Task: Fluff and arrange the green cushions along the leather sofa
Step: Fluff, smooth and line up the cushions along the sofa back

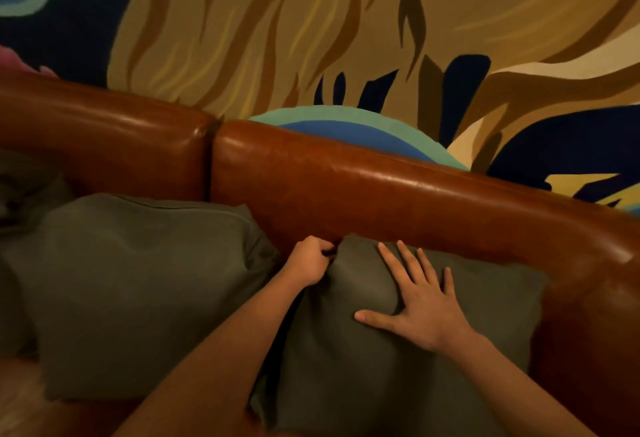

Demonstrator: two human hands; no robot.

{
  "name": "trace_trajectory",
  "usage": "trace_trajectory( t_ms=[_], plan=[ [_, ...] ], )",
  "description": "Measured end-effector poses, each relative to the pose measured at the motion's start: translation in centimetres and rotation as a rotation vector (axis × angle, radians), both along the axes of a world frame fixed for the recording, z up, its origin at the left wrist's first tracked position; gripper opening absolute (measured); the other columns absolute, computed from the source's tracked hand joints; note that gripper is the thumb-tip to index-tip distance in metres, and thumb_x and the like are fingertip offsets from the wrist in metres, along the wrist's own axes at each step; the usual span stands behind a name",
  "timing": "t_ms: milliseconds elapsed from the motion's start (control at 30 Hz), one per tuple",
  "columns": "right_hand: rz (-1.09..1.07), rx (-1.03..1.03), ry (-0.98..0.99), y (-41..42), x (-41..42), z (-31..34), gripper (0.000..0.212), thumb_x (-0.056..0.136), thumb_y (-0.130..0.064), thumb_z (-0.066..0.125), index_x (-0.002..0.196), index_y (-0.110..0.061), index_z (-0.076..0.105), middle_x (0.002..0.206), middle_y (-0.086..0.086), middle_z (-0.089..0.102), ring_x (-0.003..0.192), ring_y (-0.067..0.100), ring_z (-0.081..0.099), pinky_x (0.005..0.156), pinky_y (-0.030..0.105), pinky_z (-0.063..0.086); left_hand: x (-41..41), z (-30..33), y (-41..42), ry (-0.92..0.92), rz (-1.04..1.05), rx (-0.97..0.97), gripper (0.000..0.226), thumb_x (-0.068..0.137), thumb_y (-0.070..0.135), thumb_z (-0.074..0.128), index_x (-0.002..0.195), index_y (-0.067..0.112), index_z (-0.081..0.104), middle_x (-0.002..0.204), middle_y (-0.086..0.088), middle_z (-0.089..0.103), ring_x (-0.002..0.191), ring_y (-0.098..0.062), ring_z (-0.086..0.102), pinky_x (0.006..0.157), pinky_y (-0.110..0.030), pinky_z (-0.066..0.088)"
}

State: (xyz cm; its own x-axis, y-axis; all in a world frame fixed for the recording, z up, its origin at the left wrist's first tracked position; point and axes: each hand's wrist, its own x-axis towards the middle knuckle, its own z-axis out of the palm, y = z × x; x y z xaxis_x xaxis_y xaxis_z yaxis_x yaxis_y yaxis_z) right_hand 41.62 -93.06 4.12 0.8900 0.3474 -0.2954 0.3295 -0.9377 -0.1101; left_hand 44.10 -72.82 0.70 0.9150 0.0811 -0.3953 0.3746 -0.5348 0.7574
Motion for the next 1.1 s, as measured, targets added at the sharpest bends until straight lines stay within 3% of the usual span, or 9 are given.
trace_trajectory(
  t_ms=[167,367,467,567,667,833,967,1033,1100],
  plan=[
    [0.009,-0.01,-0.004,-0.2,0.2,-0.4,0.107,0.047,-0.101,0.017,0.13,-0.057,-0.036,0.156,-0.014,-0.027,0.146,0.019,-0.022,0.115,0.058,-0.01,0.9,0.9,-0.5,0.148,-0.074,-0.162,0.03,0.097,0.006,0.046,0.123,0.007,0.061,0.124,-0.01,0.061,0.113,-0.027,0.057,0.096,-0.037,0.047],
    [0.017,-0.03,0.0,-0.2,0.4,-0.7,0.108,0.042,-0.102,0.01,0.127,-0.057,-0.038,0.157,-0.013,-0.027,0.146,0.021,-0.022,0.114,0.06,-0.01,1.5,0.8,-1.6,0.215,-0.1,-0.176,0.048,0.098,0.019,0.05,0.142,0.006,0.036,0.144,-0.012,0.042,0.128,-0.03,0.043,0.104,-0.036,0.037],
    [0.015,-0.033,-0.007,-0.2,0.2,-0.9,0.104,0.046,-0.101,0.013,0.123,-0.058,-0.041,0.156,-0.014,-0.028,0.145,0.02,-0.023,0.114,0.059,-0.011,1.5,0.7,-2.0,0.145,-0.068,-0.192,0.034,0.097,0.009,0.048,0.131,0.0,0.049,0.127,-0.012,0.054,0.121,-0.031,0.049,0.094,-0.034,0.04],
    [0.009,-0.034,-0.009,-0.1,0.1,-1.0,0.104,0.046,-0.101,0.015,0.123,-0.058,-0.041,0.156,-0.013,-0.027,0.145,0.02,-0.023,0.113,0.059,-0.012,1.5,0.0,-1.7,0.057,0.03,-0.245,0.019,0.092,0.003,0.056,0.107,-0.003,0.065,0.101,-0.012,0.064,0.107,-0.031,0.059,0.094,-0.041,0.047],
    [0.0,-0.046,-0.007,0.1,0.2,-0.9,0.104,0.049,-0.099,0.018,0.126,-0.057,-0.038,0.157,-0.013,-0.027,0.146,0.02,-0.022,0.113,0.059,-0.012,1.2,-0.4,-1.0,-0.052,0.205,-0.193,0.019,0.094,0.009,0.056,0.106,0.006,0.07,0.098,-0.008,0.069,0.098,-0.027,0.063,0.092,-0.042,0.051],
    [-0.005,-0.056,0.018,0.5,0.4,-1.2,0.106,0.043,-0.102,0.01,0.126,-0.057,-0.037,0.156,-0.012,-0.028,0.145,0.02,-0.024,0.113,0.061,-0.012,0.0,1.0,2.0,-0.239,0.516,0.03,0.027,0.098,0.026,0.049,0.099,0.007,0.068,0.092,-0.011,0.067,0.087,-0.027,0.061,0.074,-0.032,0.045],
    [0.0,-0.061,0.009,0.8,0.3,-1.4,0.106,0.045,-0.101,0.013,0.128,-0.056,-0.036,0.157,-0.012,-0.027,0.145,0.02,-0.025,0.112,0.062,-0.013,0.0,0.8,3.2,-0.162,0.574,-0.103,0.028,0.099,0.025,0.047,0.082,0.007,0.061,0.09,-0.016,0.062,0.086,-0.032,0.059,0.077,-0.036,0.044],
    [0.005,-0.069,0.003,0.7,0.2,-1.3,0.106,0.044,-0.101,0.011,0.128,-0.056,-0.035,0.157,-0.012,-0.026,0.145,0.02,-0.024,0.113,0.062,-0.012,0.5,1.6,3.3,0.001,0.594,-0.337,0.026,0.1,0.028,0.044,0.096,0.009,0.06,0.109,-0.014,0.057,0.093,-0.027,0.056,0.085,-0.036,0.043],
    [0.006,-0.067,0.009,0.4,0.0,-1.2,0.107,0.044,-0.102,0.011,0.128,-0.056,-0.036,0.157,-0.013,-0.027,0.145,0.019,-0.025,0.113,0.061,-0.012,0.9,2.4,3.4,0.143,0.533,-0.341,0.048,0.1,0.039,0.038,0.133,0.006,0.047,0.137,-0.011,0.048,0.121,-0.03,0.047,0.094,-0.038,0.039]
  ],
)
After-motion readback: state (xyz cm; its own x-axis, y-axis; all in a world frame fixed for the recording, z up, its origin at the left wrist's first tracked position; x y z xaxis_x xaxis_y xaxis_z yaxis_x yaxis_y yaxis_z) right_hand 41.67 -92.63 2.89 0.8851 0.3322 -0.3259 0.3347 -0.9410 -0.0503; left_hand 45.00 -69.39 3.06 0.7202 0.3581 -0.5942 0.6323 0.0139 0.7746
